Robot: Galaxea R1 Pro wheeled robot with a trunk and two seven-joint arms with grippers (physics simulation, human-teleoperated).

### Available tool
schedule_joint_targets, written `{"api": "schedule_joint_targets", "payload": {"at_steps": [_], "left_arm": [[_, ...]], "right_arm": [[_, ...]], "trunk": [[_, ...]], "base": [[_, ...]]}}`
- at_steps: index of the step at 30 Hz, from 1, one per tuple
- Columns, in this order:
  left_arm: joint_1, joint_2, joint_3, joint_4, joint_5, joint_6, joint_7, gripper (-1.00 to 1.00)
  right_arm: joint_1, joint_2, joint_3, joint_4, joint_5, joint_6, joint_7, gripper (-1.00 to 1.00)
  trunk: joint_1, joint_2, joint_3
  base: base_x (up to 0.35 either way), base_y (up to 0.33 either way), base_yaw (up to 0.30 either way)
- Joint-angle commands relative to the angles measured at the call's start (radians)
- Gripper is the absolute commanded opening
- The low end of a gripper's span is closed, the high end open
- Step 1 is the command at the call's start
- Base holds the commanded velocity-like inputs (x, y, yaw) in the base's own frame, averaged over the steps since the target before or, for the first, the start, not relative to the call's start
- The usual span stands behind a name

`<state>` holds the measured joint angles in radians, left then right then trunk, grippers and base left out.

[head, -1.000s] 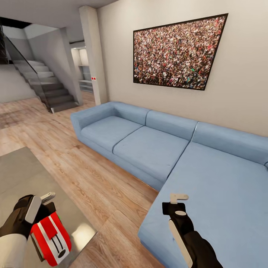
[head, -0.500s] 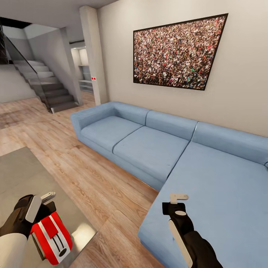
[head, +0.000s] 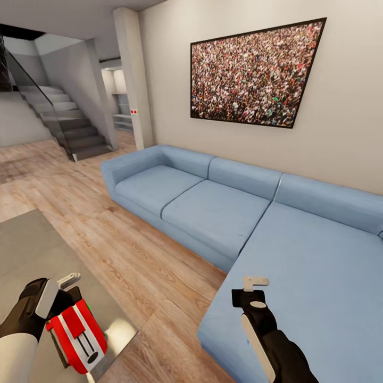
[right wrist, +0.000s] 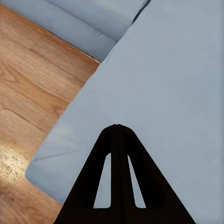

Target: Turn on the radio receiver that's on the table in the living room.

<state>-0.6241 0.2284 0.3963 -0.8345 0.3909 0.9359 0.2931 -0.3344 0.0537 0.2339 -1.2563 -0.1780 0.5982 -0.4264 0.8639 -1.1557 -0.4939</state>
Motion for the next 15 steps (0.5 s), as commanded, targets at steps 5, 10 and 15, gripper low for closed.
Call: {"api": "schedule_joint_targets", "payload": {"at_steps": [5, 10, 15], "left_arm": [[0.0, -0.005, 0.0, 0.001, 0.0, 0.0, 0.002, -1.0], [0.0, -0.004, 0.0, 0.002, 0.0, 0.0, 0.002, -1.0], [0.0, -0.002, 0.0, 0.002, 0.0, 0.0, 0.001, -1.0]], "right_arm": [[0.0, 0.0, -0.001, 0.0, 0.0, 0.0, 0.0, -1.0], [0.0, 0.0, 0.001, 0.0, 0.0, 0.0, 0.0, -1.0], [0.0, 0.0, 0.001, 0.0, 0.0, 0.0, 0.0, -1.0]], "trunk": [[0.019, -0.035, -0.016], [0.038, -0.07, -0.031], [0.058, -0.105, -0.047]], "base": [[0.0, 0.0, 0.0], [0.0, 0.0, 0.0], [0.0, 0.0, 0.0]]}}
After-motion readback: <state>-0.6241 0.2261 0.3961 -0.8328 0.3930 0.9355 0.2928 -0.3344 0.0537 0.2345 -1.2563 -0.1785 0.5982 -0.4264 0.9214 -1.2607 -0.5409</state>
